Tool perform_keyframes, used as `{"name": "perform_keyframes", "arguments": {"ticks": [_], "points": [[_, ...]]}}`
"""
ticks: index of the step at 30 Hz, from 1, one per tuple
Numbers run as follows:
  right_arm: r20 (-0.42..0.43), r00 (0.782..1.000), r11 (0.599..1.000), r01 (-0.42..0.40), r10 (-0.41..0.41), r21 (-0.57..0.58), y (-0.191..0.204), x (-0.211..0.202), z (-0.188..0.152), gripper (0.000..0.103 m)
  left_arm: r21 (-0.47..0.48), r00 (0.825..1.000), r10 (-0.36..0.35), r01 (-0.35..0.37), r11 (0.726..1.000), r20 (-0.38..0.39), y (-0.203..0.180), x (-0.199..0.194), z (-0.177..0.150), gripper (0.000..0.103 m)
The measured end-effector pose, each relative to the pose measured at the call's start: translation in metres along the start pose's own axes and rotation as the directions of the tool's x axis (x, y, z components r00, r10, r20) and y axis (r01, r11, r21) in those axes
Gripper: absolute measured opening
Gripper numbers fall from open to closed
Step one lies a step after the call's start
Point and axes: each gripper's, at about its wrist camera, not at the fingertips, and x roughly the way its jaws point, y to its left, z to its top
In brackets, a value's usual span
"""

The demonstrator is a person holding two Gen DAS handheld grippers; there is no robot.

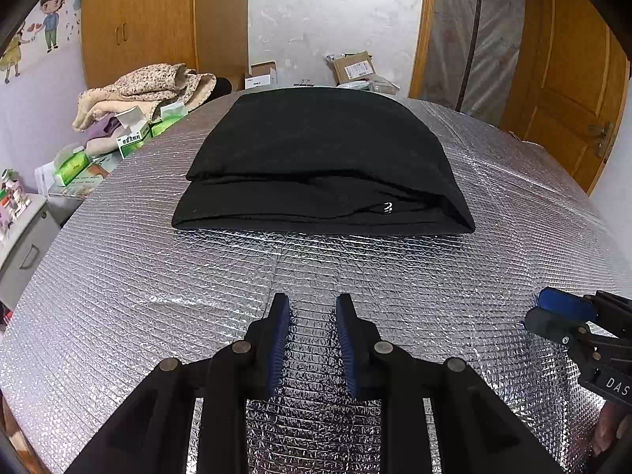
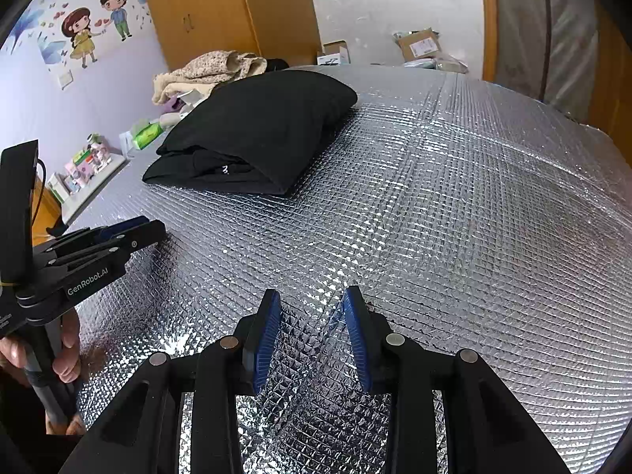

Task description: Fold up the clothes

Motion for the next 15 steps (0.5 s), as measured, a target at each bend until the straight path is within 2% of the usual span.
{"name": "perform_keyframes", "arguments": {"ticks": [15], "points": [[-0.002,1.0,1.0,0.007,-0.007,-0.009,-0.0005,0.0012,0.0014,0.036,-0.014,1.0,-0.021,0.021,1.0,0.0,0.007,0.0,0.0023,0.025]]}}
